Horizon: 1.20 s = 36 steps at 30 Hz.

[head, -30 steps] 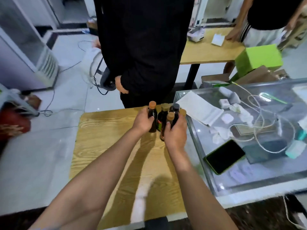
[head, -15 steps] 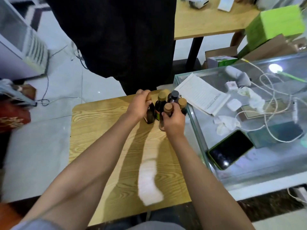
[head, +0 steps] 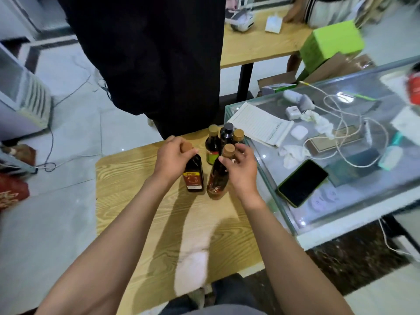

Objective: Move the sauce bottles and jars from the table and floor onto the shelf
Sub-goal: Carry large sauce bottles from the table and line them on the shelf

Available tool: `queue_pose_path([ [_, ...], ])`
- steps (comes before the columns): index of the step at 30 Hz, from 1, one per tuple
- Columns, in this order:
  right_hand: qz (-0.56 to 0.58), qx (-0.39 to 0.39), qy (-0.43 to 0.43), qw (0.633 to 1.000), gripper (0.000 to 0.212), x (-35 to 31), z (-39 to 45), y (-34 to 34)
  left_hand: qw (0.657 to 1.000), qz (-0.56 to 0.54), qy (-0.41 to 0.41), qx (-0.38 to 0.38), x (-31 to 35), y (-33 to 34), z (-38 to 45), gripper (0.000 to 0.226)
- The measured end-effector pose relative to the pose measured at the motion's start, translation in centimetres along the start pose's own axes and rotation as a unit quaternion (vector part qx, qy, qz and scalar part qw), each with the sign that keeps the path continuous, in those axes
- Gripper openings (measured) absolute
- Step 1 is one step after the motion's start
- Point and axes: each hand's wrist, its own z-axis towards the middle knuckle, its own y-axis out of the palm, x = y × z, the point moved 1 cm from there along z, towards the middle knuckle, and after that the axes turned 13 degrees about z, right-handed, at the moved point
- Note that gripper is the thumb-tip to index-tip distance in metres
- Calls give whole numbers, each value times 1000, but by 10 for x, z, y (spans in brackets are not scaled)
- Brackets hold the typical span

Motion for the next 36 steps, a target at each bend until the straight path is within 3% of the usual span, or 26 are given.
queue_pose_path([
  [8, 22, 11, -105, 994, 29, -52, -88, -7, 988, -75, 136, -1, 44, -63, -53, 23],
  [13, 69, 80, -161, 981, 27, -77, -141, -40, 973, -124, 196, -12, 79, -83, -94, 24],
  [23, -18, 198, -283, 938, 20, -140, -271, -156, 919, -188, 336, -85, 219, -79, -215, 26],
  [36, -50, 382, -393, 835, 20, -221, -516, -373, 784, -325, 502, -166, 427, -56, -488, 32],
])
